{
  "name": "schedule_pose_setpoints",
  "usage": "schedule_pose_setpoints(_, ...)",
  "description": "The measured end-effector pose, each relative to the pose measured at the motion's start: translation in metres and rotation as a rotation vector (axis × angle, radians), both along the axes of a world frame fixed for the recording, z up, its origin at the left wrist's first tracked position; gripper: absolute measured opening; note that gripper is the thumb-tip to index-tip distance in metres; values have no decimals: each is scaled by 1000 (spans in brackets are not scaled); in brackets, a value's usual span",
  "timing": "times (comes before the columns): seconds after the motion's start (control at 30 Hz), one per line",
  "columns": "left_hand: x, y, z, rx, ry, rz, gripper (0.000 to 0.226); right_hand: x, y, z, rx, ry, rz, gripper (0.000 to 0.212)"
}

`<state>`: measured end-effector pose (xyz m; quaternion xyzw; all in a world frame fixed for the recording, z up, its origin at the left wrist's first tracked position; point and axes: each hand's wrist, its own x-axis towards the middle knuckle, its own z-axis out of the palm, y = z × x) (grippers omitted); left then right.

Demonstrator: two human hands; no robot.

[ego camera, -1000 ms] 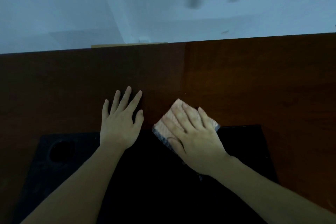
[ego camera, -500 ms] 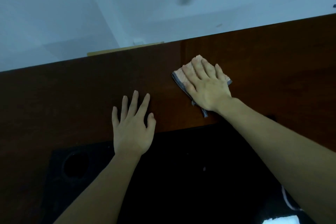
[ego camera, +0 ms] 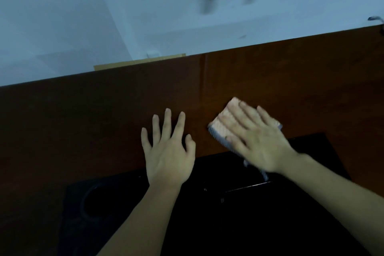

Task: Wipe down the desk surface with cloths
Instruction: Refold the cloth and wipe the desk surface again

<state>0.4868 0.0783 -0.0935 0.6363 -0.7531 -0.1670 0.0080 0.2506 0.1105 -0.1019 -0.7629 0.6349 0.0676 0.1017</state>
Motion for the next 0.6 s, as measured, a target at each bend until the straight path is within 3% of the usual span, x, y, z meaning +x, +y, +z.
schedule_pose_setpoints(0.13, 0, 2, -1, -23, 0, -1, 59, -17, -55, 5, 4, -18, -224, 62)
schedule_pose_setpoints(0.23, 0, 1, -3, -16, -8, -8, 59, -12, -66, 7, 30, -17, -273, 61)
schedule_pose_setpoints(0.37, 1, 0, -1, -7, -5, -12, 59, -1, -36, 7, 29, -13, -235, 72)
schedule_pose_setpoints(0.6, -1, 4, 1, -19, -36, -29, 58, 6, 52, 0, -4, -37, -99, 61)
